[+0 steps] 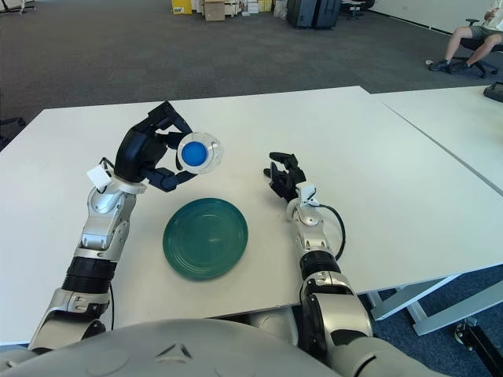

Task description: Put the bottle into the plate.

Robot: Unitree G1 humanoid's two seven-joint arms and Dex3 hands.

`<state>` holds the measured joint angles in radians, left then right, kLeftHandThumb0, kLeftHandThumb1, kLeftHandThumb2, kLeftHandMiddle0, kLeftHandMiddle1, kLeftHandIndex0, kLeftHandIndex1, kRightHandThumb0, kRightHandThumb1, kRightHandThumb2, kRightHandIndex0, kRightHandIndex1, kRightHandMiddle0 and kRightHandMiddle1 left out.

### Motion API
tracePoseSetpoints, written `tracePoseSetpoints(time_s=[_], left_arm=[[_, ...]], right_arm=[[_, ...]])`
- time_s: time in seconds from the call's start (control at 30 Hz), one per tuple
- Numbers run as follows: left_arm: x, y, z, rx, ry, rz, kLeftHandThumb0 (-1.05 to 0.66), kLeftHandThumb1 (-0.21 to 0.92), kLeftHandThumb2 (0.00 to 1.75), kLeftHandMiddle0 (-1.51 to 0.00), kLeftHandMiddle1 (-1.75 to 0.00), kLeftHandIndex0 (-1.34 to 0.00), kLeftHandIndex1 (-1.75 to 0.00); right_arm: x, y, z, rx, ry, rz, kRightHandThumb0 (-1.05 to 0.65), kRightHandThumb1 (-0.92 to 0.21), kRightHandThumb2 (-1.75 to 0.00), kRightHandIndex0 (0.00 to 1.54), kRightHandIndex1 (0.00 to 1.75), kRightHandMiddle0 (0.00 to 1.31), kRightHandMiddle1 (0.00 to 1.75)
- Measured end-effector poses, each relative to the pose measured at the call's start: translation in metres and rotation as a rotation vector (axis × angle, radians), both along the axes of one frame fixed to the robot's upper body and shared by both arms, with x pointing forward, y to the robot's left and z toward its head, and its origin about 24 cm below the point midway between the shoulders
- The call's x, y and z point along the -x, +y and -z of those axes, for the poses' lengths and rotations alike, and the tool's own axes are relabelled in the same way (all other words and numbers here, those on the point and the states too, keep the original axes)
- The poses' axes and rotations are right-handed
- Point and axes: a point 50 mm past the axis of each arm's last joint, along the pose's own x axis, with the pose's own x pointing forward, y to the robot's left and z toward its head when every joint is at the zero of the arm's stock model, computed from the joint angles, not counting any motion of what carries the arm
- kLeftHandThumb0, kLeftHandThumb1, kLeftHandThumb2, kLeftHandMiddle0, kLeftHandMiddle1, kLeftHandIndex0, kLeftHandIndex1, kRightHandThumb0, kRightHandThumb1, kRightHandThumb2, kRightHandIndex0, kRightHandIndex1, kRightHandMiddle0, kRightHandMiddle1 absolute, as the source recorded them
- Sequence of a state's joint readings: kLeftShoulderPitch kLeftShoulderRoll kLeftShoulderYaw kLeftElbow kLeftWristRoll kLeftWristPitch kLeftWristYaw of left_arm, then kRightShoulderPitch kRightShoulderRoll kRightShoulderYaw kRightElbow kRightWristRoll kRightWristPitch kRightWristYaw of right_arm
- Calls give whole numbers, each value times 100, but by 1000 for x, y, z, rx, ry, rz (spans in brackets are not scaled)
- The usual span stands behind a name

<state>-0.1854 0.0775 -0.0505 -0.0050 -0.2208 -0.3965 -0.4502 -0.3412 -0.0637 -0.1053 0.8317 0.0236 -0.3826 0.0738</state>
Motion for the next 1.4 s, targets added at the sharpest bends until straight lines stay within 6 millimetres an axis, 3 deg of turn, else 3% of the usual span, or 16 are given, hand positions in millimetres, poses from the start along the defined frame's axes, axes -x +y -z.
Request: tracePoseSetpoints(time_s=[0.37, 0.87, 1.4], left_arm=[[2, -1, 4, 20, 6, 74, -36, 47, 88, -126, -175, -103, -175], [9, 7, 4, 20, -67, 47, -45, 49, 88, -130, -175, -108, -175], [17, 10, 11, 28, -19, 98, -41, 46, 83, -124, -175, -98, -175]], right_arm=[[0, 0, 1, 1, -2, 1, -60, -92, -75, 39, 69, 0, 105], [-3, 1, 1, 1, 2, -3, -59, -92, -74, 39, 75, 0, 110], [-4, 1, 1, 0, 5, -1, -59, -92, -76, 38, 77, 0, 112]])
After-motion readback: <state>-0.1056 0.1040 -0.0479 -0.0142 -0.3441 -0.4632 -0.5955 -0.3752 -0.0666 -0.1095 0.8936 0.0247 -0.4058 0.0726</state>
